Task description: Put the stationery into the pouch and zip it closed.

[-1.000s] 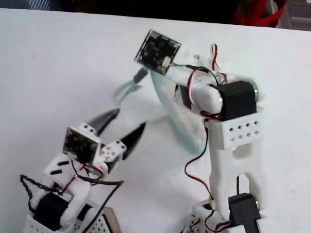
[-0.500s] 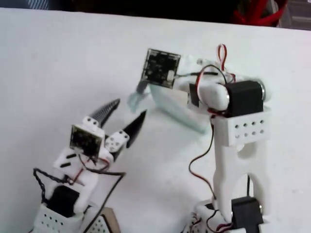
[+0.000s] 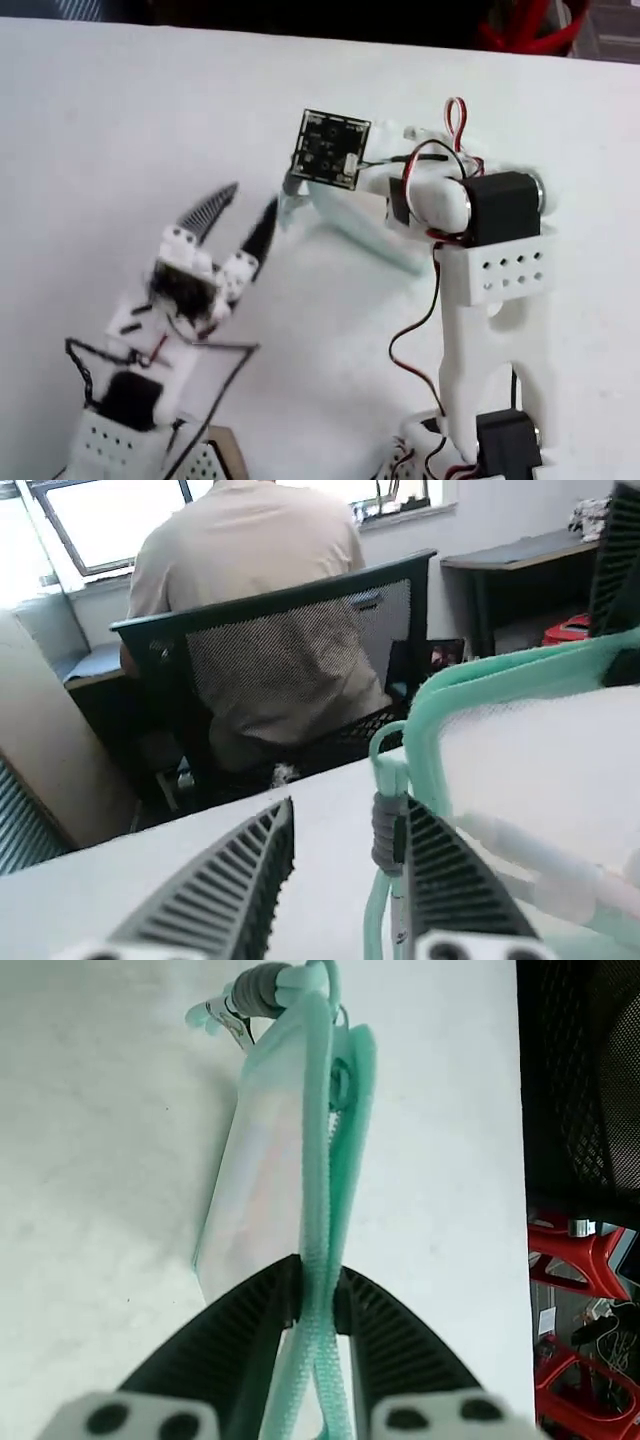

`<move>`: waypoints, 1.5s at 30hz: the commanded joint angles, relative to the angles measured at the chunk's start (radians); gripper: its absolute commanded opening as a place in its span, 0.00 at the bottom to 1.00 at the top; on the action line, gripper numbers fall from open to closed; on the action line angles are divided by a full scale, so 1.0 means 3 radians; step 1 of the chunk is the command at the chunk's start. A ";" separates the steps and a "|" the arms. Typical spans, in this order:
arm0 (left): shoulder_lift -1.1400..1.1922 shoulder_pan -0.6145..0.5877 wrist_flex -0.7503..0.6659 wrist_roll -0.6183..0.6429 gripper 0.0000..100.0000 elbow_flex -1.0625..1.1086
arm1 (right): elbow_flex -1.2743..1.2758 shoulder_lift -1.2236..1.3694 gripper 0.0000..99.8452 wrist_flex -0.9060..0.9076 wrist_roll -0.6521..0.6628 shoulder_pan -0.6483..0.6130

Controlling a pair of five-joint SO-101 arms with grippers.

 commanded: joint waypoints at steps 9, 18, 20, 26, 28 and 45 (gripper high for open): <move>0.2314 -0.0079 0.1596 -0.0020 0.17 -0.2486 | 0.0082 0.0064 0.02 0.0023 0.0026 0.0033; 0.1849 0.0182 0.0113 -0.0092 0.27 -0.1023 | 0.0573 0.0038 0.02 -0.0217 0.0041 0.0038; 0.1798 0.0182 -0.0077 -0.0113 0.27 -0.0885 | 0.0609 0.0038 0.02 -0.0217 0.0041 0.0033; 0.2248 0.0095 -0.0184 -0.0113 0.27 -0.1110 | 0.0609 0.0033 0.02 -0.0217 0.0041 0.0028; 0.2544 0.0084 -0.0312 -0.0118 0.27 -0.1207 | 0.0609 0.0033 0.02 -0.0217 0.0041 0.0033; 0.2979 0.0309 -0.0542 -0.0859 0.04 -0.1294 | 0.0619 0.0064 0.02 -0.0258 0.0041 0.0033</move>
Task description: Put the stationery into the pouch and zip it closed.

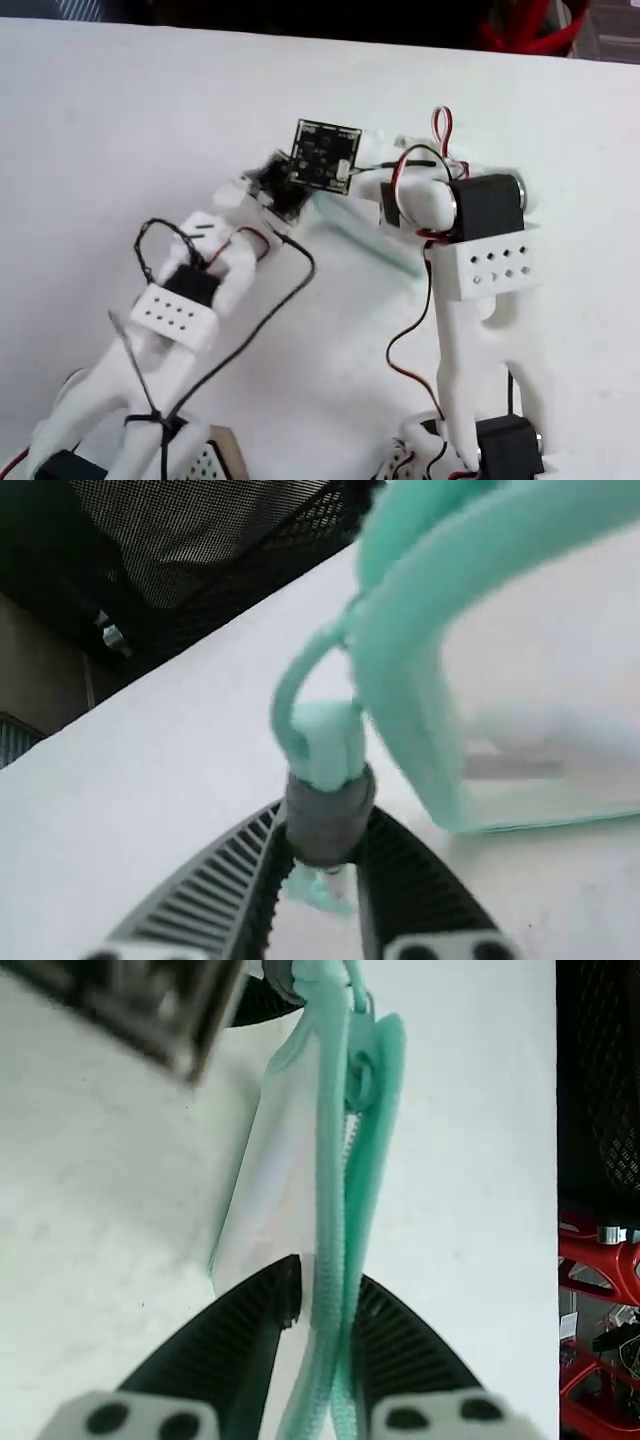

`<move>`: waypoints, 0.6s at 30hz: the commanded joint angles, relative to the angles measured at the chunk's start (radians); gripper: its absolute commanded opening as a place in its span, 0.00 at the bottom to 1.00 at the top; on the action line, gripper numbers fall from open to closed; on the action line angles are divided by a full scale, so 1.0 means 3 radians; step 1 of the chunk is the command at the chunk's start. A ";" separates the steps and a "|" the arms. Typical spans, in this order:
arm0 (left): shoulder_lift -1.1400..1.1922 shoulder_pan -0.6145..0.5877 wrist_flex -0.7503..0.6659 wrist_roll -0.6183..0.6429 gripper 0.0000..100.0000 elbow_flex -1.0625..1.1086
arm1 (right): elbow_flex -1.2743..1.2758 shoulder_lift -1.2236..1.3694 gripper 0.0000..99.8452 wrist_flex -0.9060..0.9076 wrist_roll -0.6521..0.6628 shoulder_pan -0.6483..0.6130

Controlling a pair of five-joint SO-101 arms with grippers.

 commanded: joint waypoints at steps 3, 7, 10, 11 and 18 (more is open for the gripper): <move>-0.0033 0.0110 -0.0092 -0.0072 0.04 -0.0184 | 0.0087 0.0079 0.02 0.0008 0.0041 0.0038; -0.0033 0.0038 -0.0194 -0.0056 0.03 -0.0169 | 0.0087 0.0079 0.02 0.0008 0.0020 0.0038; -0.0064 -0.0069 -0.0205 -0.0056 0.03 -0.0194 | 0.0092 0.0079 0.02 0.0013 0.0015 0.0038; -0.0120 -0.0110 -0.0184 -0.0056 0.03 -0.0215 | 0.0092 0.0079 0.02 0.0018 0.0015 0.0038; -0.0939 -0.0427 0.0061 0.0312 0.02 -0.0235 | 0.0087 0.0049 0.02 0.0003 -0.0251 -0.0043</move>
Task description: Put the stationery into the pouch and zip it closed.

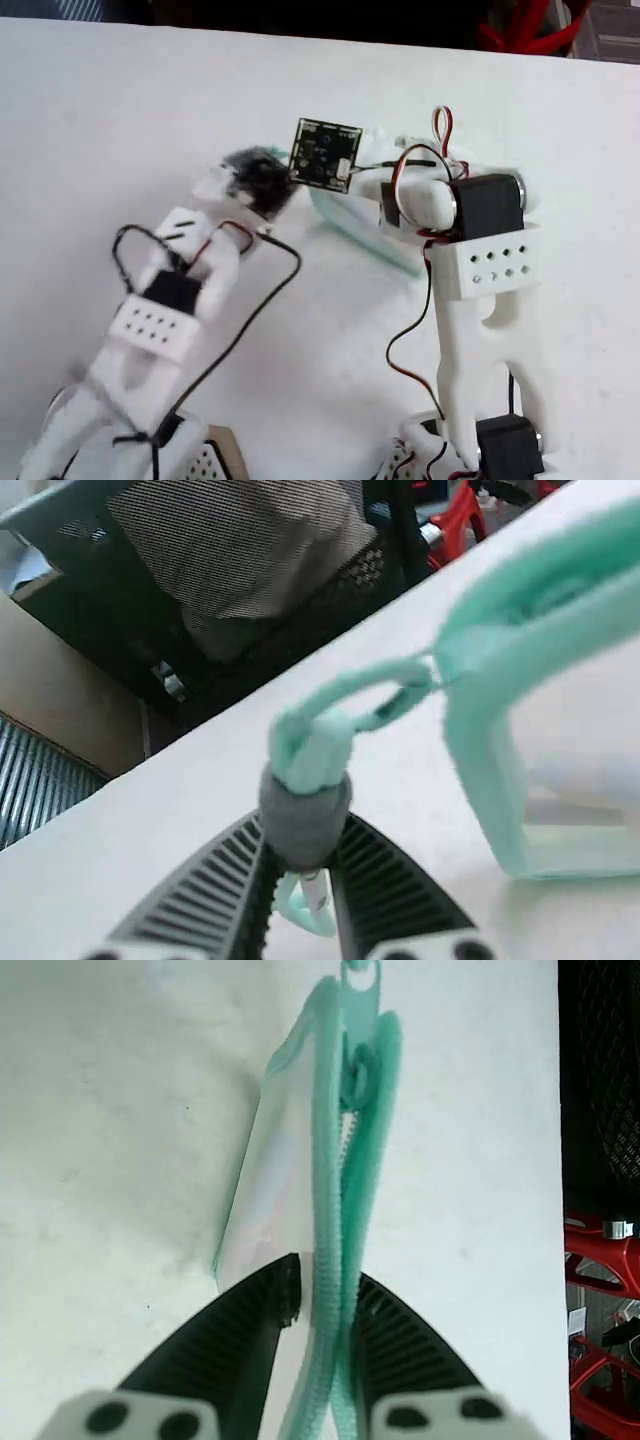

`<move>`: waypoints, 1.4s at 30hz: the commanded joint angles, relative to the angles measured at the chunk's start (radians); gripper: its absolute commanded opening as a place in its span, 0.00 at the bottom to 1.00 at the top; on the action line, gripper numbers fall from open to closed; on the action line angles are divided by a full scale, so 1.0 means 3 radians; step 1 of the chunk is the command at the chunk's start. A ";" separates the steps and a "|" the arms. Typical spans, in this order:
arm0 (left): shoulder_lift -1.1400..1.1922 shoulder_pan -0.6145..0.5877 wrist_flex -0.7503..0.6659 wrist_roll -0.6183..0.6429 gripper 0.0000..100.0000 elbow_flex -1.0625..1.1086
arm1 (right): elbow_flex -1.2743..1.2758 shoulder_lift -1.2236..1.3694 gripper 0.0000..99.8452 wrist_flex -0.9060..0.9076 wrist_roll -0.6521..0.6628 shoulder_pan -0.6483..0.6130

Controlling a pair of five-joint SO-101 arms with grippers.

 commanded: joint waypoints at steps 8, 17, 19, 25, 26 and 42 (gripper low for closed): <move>-0.1138 -0.0038 0.0404 0.0399 0.02 -0.0317 | 0.0082 0.0079 0.02 0.0003 -0.0486 -0.0197; -0.1123 0.0284 0.1002 0.0834 0.02 -0.1033 | 0.0082 0.0049 0.07 -0.0079 -0.0926 -0.0166; -0.1041 0.0325 0.1002 0.0839 0.02 -0.1054 | 0.0082 0.0049 0.14 -0.0074 -0.0987 -0.0064; -0.0621 0.0299 0.0997 0.0844 0.02 -0.1181 | 0.0041 -0.0018 0.22 -0.0069 -0.1008 0.0248; -0.0540 0.0294 0.1002 0.0844 0.02 -0.1238 | 0.0036 -0.0105 0.22 -0.0069 -0.1013 0.0289; -0.0115 0.0315 0.1054 0.1130 0.02 -0.1606 | 0.0568 -0.0596 0.31 -0.0284 -0.1197 0.0120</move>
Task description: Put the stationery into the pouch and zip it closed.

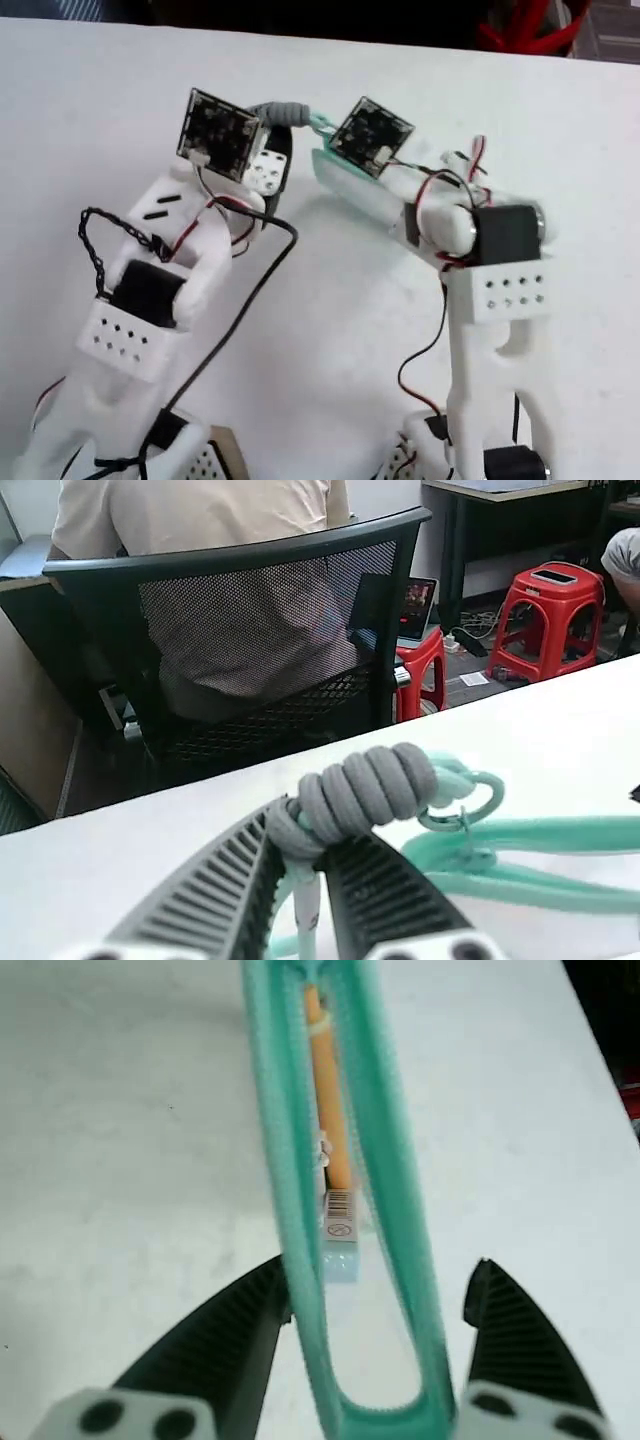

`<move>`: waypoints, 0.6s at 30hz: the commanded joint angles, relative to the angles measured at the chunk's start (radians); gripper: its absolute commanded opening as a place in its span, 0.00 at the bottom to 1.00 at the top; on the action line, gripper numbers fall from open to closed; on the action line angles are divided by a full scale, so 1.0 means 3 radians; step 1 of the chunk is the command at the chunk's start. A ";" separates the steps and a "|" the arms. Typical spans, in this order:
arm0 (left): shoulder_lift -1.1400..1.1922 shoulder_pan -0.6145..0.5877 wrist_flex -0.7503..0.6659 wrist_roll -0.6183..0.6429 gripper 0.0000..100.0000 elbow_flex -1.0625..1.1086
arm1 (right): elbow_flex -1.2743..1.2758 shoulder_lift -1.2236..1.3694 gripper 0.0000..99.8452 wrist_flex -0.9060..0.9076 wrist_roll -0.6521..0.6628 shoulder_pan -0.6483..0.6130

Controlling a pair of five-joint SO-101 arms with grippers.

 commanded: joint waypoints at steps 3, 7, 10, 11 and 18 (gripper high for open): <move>-0.0023 0.0023 0.0164 0.0097 0.02 -0.0332 | -0.0143 -0.0074 0.32 -0.0049 -0.0307 -0.0202; -0.0023 0.0013 0.0297 0.0097 0.02 -0.0486 | -0.0496 -0.0263 0.32 -0.0018 -0.0450 -0.0197; -0.0018 0.0013 0.0317 0.0092 0.02 -0.0517 | -0.0726 -0.0376 0.32 0.0130 -0.0471 -0.0120; -0.0008 0.0013 0.0317 0.0092 0.02 -0.0517 | -0.0783 -0.0396 0.32 0.0187 -0.0471 -0.0095; -0.0003 -0.0008 0.0322 0.0092 0.02 -0.0506 | -0.0844 -0.0826 0.32 0.0519 -0.0706 0.0289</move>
